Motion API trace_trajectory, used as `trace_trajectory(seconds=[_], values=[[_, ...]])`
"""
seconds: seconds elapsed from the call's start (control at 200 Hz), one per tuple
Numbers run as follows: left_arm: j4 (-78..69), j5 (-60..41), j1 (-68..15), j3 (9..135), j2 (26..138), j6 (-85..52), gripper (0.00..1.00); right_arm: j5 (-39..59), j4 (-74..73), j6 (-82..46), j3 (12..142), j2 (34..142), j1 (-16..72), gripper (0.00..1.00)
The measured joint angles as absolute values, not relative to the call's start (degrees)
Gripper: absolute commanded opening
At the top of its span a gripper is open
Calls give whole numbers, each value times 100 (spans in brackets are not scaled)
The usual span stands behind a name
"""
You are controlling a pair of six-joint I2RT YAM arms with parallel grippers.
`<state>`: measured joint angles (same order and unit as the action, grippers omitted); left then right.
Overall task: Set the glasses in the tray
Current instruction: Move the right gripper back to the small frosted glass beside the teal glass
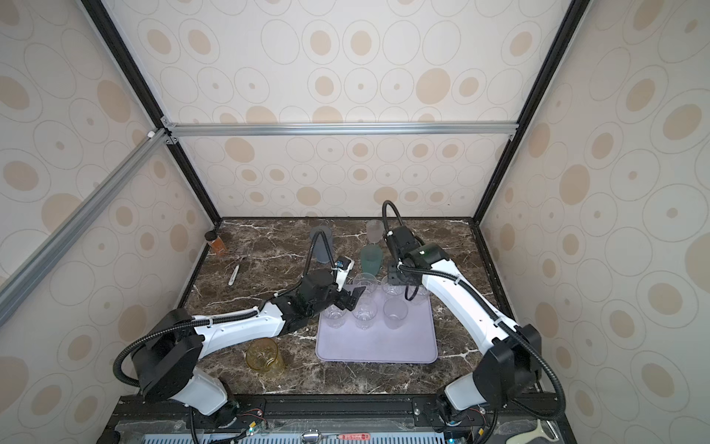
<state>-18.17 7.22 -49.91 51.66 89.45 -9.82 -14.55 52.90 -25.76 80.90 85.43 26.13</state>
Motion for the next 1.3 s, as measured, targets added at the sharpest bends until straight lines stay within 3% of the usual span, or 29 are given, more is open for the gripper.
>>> trace_trajectory(seconds=[0.305,0.63,0.99,1.3], values=[[-2735,1896,-4971,5124,8895,224,99,-1594,3774,-2711,8643,9561,2108,44],[-2628,1774,-4431,6276,9911,471,99,-781,3083,-3251,10256,11607,1577,54],[-2373,1057,-3868,6532,9963,-261,99,207,3048,-3911,11920,13439,1315,48],[-2259,945,-3868,6532,10029,-377,99,493,3059,-4032,12311,13692,1299,43]])
